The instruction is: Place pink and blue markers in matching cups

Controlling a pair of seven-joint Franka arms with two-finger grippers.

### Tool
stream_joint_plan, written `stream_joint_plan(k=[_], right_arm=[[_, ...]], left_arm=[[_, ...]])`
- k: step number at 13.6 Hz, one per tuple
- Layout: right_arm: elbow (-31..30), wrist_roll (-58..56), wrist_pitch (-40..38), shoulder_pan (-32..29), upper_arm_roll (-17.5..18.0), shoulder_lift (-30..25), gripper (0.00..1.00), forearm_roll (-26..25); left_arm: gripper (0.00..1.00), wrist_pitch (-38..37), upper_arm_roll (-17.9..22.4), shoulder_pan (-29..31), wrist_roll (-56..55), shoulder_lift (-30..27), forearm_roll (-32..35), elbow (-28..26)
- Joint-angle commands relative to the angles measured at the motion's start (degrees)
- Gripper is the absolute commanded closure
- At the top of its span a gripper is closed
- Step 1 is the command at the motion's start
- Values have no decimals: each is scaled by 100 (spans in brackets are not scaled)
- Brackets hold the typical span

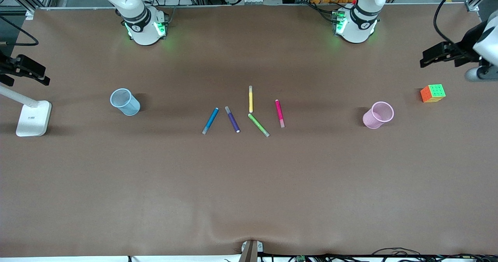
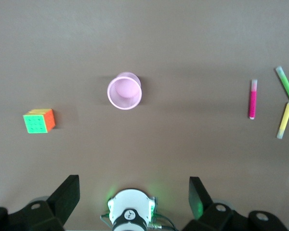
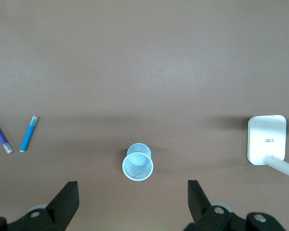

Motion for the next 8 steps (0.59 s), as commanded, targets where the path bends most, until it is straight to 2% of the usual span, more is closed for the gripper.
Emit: stream_joint_plan(k=[1, 6, 8], right_arm=[[-94, 13, 7, -31, 24, -109, 0, -94], [-50, 5, 16, -40, 24, -57, 0, -42], [160, 13, -1, -5, 24, 188, 0, -111]], left_arm=[[0, -151, 4, -245, 11, 364, -82, 125], [0, -151, 4, -580, -6, 979, -82, 160], [0, -168, -5, -710, 11, 1208, -82, 125]])
